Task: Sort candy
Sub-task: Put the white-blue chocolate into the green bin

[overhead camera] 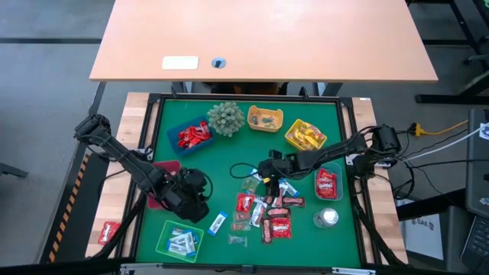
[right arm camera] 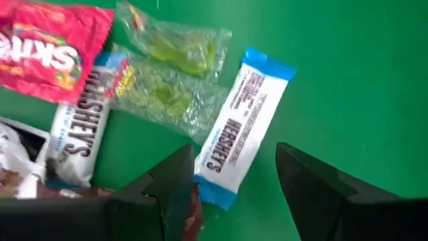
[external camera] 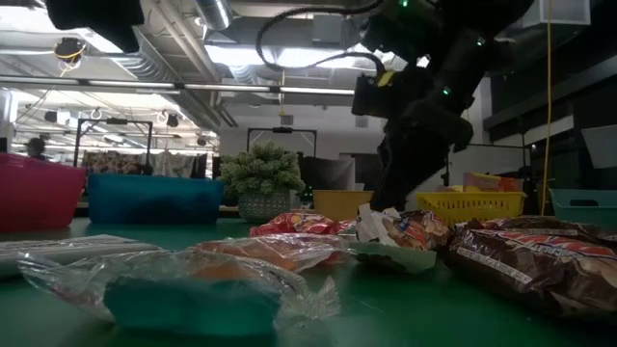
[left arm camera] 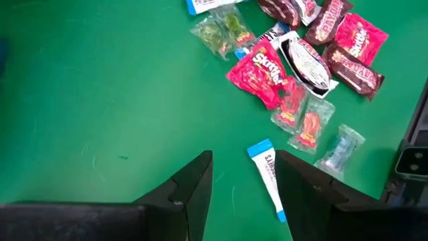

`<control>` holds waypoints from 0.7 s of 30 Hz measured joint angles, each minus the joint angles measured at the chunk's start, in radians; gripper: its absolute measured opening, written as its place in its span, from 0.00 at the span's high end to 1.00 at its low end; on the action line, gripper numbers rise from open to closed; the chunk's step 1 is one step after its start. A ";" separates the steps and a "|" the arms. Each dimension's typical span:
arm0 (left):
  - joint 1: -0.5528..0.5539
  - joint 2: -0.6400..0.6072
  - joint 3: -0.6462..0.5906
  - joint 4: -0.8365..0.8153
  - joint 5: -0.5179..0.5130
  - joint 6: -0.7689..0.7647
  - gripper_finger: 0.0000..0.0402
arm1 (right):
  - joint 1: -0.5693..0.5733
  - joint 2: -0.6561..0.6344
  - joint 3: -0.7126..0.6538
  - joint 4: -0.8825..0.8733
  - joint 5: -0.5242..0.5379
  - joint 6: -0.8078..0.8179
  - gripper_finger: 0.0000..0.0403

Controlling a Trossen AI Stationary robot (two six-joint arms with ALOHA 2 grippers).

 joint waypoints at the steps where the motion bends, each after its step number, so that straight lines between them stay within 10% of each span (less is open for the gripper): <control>1: 0.003 0.000 0.000 0.000 0.000 0.000 0.63 | 0.000 0.009 0.000 0.004 -0.001 0.001 0.48; 21: 0.006 0.000 0.000 0.004 -0.087 0.081 0.63 | -0.003 0.108 0.004 0.008 -0.029 0.008 0.60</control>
